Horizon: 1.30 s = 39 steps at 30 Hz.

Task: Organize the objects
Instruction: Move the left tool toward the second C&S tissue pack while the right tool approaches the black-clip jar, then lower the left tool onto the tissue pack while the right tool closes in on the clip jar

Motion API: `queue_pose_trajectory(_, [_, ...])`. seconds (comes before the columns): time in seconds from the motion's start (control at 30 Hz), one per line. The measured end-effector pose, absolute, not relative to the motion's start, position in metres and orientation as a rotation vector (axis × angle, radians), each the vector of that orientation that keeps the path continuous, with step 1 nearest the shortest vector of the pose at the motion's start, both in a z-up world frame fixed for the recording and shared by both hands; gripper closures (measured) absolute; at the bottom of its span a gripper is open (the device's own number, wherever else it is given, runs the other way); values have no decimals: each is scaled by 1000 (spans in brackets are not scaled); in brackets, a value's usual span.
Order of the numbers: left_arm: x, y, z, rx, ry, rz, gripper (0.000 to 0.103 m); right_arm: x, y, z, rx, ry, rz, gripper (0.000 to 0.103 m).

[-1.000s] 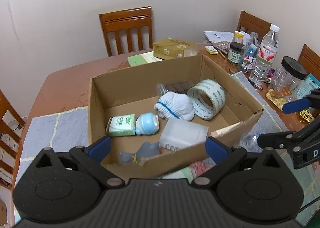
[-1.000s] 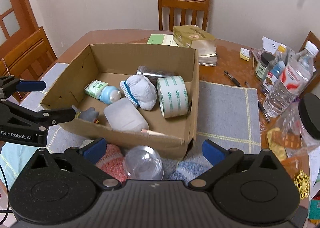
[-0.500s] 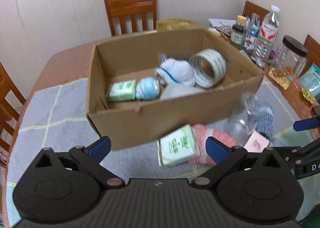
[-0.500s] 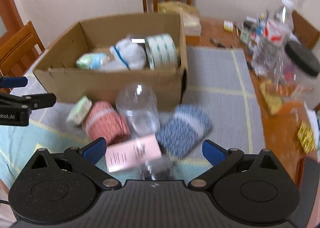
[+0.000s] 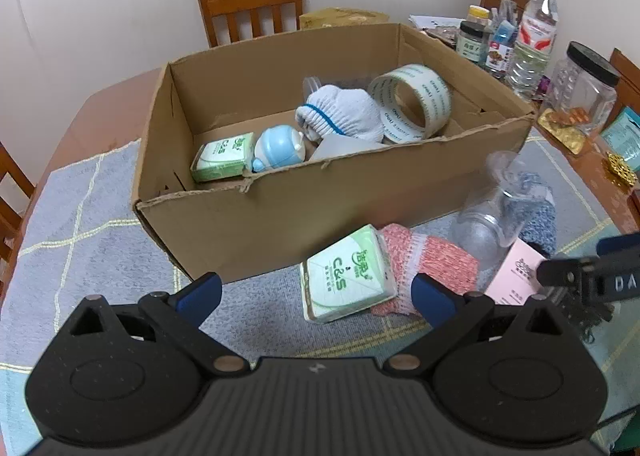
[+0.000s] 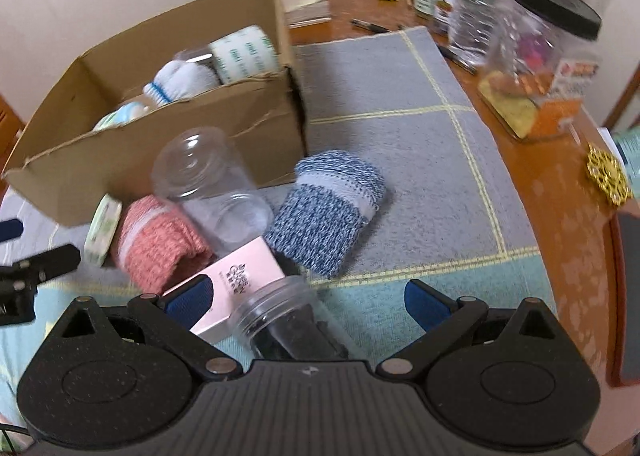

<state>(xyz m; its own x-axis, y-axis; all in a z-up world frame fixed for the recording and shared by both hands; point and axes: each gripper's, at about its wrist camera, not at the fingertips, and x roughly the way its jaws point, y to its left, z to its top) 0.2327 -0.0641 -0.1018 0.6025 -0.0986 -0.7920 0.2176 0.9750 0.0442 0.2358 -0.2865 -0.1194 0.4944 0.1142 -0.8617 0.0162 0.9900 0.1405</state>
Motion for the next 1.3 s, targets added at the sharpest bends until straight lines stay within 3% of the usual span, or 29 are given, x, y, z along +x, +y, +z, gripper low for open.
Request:
queue_pose_trajectory(0.73, [266,-40,-141,12,977,-111,2,204,-293,-128,70,1102,25,0])
queue_pose_trajectory(1.3, [261,-26,-148,61,999,-111,2,210,-285,-128,55,1077,-40,0])
